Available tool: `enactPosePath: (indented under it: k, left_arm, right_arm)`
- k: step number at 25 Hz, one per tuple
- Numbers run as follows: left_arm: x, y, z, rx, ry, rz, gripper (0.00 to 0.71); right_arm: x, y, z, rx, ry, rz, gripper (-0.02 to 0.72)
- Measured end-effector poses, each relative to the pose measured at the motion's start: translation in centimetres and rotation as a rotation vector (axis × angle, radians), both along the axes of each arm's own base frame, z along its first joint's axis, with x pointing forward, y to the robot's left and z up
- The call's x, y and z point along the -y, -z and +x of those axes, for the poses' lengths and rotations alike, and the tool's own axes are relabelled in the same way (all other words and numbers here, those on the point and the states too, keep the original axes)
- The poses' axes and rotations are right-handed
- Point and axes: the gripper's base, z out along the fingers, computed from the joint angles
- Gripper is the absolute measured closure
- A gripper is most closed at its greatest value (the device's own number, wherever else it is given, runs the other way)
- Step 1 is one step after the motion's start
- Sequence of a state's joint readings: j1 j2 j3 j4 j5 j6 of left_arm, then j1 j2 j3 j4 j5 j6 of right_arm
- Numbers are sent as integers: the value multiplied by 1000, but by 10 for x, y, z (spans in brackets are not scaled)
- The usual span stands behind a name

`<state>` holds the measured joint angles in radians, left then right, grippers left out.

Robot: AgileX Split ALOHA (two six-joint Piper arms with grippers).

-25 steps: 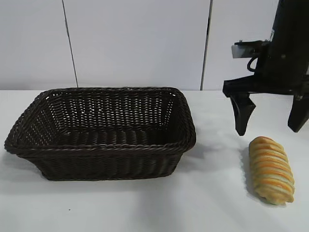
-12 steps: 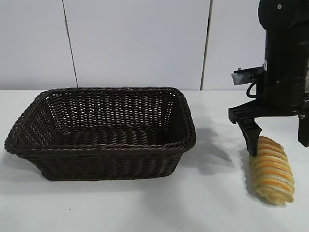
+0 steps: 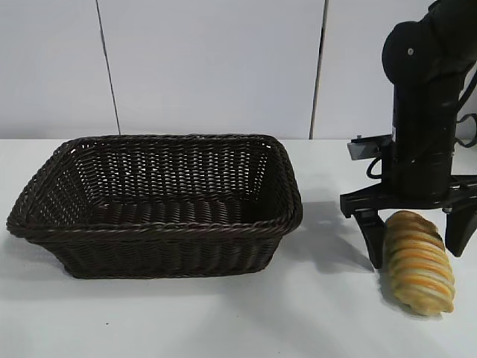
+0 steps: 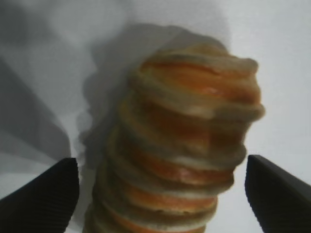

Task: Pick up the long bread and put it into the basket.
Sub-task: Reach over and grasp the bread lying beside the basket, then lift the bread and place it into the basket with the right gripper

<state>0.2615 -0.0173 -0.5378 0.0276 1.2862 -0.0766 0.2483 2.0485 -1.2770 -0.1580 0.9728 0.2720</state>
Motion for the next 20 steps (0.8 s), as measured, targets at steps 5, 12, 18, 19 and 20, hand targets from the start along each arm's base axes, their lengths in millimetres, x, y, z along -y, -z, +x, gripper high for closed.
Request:
enactPosePath:
  k: [5, 12, 18, 19, 20]
  left_arm:
    - [0, 0, 0, 0, 0, 0, 105]
    - [0, 0, 0, 0, 0, 0, 105]
    - [0, 0, 0, 0, 0, 0, 105]
    - [0, 0, 0, 0, 0, 0, 105]
    - [0, 0, 0, 0, 0, 0, 105]
  right_arm:
    - [4, -31, 11, 35, 5, -18, 577]
    - [33, -187, 33, 402, 51, 35, 579]
    - [33, -233, 26, 508, 22, 72, 579]
    - [31, -232, 26, 502, 16, 85, 579]
    - [29, -231, 26, 496, 6, 97, 579]
